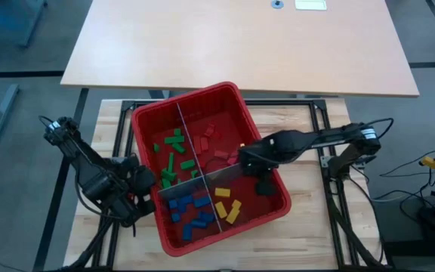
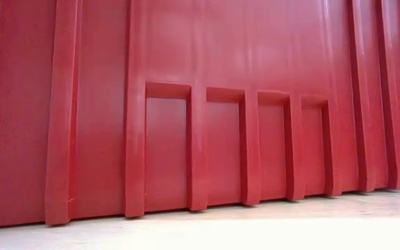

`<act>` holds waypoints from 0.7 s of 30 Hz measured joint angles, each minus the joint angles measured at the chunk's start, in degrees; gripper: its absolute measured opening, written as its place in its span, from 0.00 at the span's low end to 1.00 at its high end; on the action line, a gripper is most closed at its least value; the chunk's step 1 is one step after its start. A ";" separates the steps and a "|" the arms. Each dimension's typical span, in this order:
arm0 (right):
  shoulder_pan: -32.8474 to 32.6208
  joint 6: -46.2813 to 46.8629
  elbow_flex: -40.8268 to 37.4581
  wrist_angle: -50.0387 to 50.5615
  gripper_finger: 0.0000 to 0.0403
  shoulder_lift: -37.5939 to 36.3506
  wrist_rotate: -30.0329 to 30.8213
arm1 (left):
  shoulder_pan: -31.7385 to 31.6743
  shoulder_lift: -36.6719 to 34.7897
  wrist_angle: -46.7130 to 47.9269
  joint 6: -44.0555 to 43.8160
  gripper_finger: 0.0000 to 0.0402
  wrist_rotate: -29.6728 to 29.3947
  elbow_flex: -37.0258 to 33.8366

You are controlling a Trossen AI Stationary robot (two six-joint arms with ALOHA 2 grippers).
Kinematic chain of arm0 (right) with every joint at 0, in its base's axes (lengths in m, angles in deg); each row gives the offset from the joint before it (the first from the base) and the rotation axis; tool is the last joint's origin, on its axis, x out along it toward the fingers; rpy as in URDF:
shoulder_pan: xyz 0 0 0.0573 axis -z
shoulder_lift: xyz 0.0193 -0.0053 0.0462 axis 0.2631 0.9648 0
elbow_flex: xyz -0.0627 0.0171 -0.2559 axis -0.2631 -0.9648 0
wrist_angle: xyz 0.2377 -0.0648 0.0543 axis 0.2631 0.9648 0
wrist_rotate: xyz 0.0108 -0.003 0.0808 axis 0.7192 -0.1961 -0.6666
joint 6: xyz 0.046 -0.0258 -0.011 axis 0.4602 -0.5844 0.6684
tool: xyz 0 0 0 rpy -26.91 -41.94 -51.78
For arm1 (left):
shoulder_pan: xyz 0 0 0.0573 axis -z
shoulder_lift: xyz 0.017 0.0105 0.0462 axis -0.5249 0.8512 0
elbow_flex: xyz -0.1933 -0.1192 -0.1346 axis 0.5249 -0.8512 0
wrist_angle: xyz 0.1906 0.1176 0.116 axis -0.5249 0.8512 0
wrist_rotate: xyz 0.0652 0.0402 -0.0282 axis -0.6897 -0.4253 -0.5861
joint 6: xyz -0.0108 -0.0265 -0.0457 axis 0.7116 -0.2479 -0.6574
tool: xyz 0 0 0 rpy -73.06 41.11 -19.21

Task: Sort blocks

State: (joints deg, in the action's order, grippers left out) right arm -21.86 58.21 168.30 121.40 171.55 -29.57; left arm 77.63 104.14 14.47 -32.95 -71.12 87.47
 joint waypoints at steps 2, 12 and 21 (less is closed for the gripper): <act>0.00 0.26 0.00 -2.04 0.00 -1.70 0.27 | -0.17 0.00 -0.17 2.01 0.00 -2.15 0.66; 0.68 -0.30 0.11 -7.10 0.00 -4.68 3.37 | -2.14 -0.04 -0.71 10.75 0.00 -10.91 3.94; 2.97 -5.17 0.20 -10.68 0.00 -4.71 3.37 | -6.20 -0.05 -7.04 18.95 0.21 -11.56 4.79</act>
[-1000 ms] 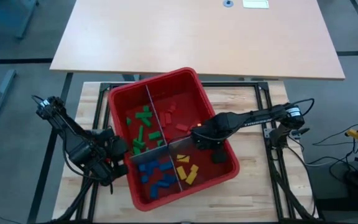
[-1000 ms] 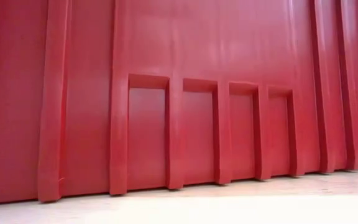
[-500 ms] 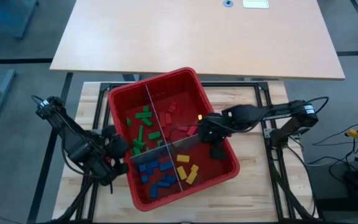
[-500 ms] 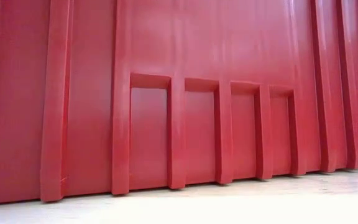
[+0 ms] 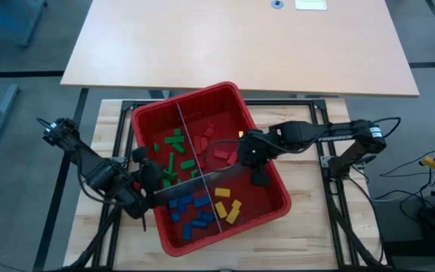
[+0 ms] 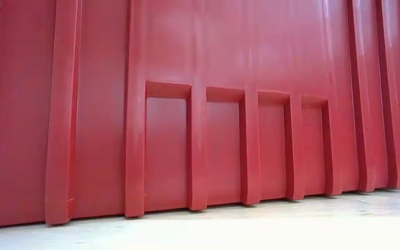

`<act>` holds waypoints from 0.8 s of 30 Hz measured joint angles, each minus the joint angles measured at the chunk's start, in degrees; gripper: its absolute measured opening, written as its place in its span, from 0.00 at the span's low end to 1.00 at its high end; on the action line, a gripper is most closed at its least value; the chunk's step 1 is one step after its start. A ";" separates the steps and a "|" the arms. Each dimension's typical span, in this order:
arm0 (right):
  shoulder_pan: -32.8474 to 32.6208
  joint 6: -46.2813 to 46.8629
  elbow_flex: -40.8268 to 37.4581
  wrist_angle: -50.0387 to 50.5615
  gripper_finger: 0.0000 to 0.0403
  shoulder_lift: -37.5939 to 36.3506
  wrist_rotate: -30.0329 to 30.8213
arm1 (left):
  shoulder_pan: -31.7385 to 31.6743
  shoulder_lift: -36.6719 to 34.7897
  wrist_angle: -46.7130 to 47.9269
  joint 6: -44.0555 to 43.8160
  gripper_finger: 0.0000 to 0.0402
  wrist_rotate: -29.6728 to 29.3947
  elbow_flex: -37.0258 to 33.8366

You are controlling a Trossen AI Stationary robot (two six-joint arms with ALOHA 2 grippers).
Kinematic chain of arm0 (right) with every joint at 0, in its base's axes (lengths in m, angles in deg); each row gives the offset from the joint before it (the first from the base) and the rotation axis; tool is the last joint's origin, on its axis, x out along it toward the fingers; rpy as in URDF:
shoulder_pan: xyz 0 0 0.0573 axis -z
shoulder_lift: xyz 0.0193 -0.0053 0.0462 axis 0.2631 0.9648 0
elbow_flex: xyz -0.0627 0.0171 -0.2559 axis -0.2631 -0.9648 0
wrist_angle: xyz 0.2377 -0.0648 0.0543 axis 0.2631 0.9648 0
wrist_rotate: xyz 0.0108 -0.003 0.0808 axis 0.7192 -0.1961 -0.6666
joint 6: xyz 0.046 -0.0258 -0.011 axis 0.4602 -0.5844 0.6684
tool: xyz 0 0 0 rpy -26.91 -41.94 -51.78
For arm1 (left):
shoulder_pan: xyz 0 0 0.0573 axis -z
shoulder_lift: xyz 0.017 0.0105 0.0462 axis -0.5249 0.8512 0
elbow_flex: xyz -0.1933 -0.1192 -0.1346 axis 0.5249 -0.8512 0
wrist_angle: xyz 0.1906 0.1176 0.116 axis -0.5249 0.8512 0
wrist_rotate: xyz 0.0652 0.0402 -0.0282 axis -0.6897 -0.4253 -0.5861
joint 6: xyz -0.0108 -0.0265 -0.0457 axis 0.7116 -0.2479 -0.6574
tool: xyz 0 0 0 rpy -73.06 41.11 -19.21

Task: Sort blocks

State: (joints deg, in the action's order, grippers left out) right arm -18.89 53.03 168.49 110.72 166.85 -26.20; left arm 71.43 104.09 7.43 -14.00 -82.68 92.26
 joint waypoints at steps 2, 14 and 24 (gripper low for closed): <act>0.79 -1.13 0.02 -0.23 0.00 0.06 -0.01 | -1.12 0.18 -1.36 1.19 0.28 -0.01 0.00; 3.67 -7.27 0.02 -0.22 0.10 0.14 -0.50 | -8.34 0.55 -9.84 2.67 0.55 3.80 -0.99; 4.85 -11.18 -4.49 -0.24 0.35 0.18 -0.50 | -9.94 0.55 -15.63 1.23 0.55 5.16 -2.57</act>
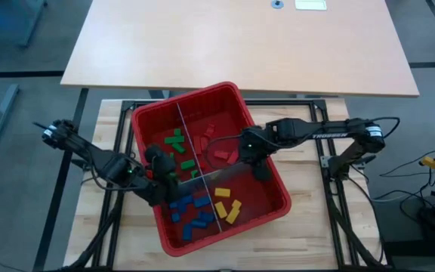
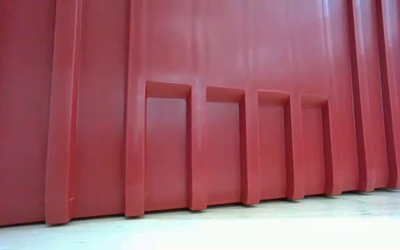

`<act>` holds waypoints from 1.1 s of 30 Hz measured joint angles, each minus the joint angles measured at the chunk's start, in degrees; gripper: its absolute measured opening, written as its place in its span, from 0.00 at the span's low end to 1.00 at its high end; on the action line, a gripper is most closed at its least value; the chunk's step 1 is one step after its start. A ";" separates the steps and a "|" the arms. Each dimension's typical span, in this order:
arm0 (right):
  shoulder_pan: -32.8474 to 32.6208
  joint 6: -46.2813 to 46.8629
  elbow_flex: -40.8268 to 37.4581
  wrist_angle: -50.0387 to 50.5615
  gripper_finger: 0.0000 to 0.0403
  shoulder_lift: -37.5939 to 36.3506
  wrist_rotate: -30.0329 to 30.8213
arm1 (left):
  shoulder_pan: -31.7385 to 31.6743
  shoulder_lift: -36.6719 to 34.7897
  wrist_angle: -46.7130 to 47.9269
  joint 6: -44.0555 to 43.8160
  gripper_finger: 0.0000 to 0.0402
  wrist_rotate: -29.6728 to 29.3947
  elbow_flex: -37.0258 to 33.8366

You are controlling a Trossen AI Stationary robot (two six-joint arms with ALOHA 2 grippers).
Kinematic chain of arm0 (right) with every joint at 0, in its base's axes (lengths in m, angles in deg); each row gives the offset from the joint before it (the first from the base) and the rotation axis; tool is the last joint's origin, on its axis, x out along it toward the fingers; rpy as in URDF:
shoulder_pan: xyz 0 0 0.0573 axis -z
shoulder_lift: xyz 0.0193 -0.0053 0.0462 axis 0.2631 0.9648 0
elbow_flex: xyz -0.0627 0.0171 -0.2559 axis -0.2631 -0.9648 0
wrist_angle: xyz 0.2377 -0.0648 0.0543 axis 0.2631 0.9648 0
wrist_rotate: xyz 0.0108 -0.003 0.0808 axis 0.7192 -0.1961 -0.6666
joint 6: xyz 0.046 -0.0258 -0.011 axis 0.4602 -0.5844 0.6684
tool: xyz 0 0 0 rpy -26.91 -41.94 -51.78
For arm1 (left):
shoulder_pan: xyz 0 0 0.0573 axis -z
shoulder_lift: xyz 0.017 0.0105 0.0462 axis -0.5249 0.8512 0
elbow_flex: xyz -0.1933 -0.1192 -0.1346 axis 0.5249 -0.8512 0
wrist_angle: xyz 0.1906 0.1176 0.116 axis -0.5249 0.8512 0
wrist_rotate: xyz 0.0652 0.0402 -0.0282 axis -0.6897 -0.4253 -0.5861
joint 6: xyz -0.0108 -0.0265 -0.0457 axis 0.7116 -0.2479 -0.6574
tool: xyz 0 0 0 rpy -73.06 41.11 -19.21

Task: Sort blocks

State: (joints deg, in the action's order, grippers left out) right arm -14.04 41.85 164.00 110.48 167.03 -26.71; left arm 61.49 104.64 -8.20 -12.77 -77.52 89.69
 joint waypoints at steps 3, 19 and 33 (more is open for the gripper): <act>0.50 -1.03 -2.32 -0.39 0.38 0.00 -0.01 | -0.10 0.00 -1.40 -0.39 0.52 1.37 -1.84; 0.91 -2.13 -4.99 -3.36 0.34 0.02 -3.09 | -0.42 0.02 -16.07 -6.13 0.46 11.29 -12.53; 1.03 0.60 -6.42 -3.45 0.08 0.00 -5.78 | -0.43 0.04 -13.38 -6.72 0.04 16.35 -15.56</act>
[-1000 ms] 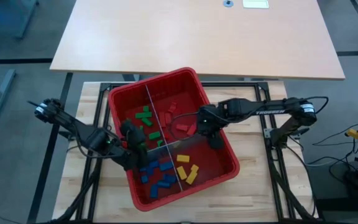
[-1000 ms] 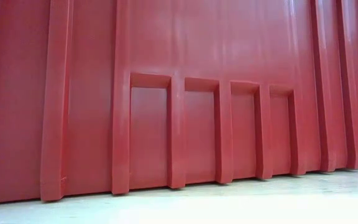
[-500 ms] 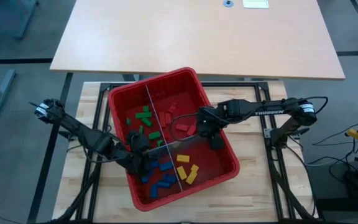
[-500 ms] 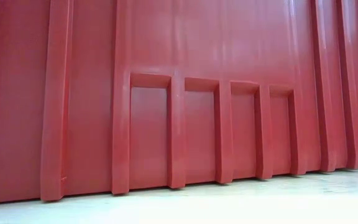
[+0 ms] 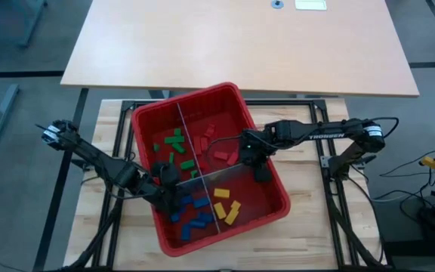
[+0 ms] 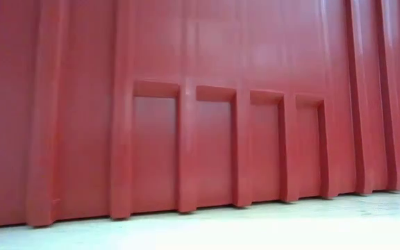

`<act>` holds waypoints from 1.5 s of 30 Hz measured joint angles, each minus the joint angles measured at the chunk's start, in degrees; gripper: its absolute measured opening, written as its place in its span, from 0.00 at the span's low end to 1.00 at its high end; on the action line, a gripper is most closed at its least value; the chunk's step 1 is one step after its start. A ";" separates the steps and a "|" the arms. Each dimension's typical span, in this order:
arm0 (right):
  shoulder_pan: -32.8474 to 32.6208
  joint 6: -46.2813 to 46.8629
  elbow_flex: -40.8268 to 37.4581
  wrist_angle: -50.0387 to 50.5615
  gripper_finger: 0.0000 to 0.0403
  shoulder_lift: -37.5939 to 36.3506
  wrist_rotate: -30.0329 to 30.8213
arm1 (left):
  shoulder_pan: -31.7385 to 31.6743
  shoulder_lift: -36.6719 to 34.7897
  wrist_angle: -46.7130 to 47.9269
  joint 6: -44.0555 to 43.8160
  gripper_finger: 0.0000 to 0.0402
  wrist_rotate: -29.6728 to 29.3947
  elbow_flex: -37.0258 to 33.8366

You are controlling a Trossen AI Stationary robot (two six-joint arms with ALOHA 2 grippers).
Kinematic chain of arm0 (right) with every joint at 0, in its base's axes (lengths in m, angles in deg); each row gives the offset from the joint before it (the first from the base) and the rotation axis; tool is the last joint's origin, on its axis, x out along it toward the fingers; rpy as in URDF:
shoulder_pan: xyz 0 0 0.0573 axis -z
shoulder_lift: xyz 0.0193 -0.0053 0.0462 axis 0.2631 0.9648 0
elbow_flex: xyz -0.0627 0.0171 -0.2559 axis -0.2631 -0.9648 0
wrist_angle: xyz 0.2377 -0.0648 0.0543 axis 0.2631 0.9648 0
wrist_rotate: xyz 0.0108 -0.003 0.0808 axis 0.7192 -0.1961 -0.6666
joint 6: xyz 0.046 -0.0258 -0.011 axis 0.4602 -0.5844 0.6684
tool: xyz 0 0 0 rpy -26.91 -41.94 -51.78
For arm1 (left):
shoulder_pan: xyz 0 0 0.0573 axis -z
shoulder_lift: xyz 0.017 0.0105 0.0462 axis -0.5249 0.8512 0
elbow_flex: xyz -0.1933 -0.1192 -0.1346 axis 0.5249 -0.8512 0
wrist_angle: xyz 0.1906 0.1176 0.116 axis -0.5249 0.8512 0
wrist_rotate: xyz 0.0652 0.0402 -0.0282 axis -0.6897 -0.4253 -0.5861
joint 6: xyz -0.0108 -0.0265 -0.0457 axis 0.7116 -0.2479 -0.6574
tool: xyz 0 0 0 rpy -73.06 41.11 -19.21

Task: Sort blocks

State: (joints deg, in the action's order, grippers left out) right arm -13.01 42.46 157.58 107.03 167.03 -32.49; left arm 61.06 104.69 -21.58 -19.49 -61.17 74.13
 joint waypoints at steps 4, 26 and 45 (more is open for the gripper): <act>-0.37 3.12 -0.67 -0.32 0.02 -0.09 -2.60 | 0.00 -0.09 1.00 1.30 0.01 0.49 0.00; -19.04 28.57 -0.72 -9.74 0.00 0.13 -0.79 | 0.10 -2.12 7.97 15.25 0.00 4.20 -0.01; -19.26 29.59 10.44 -8.35 0.00 -0.09 0.60 | 0.05 -2.42 30.06 20.16 0.00 -5.62 22.53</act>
State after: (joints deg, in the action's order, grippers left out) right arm -32.27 72.05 168.02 98.68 166.94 -31.89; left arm 61.11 102.27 8.48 0.67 -66.79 96.66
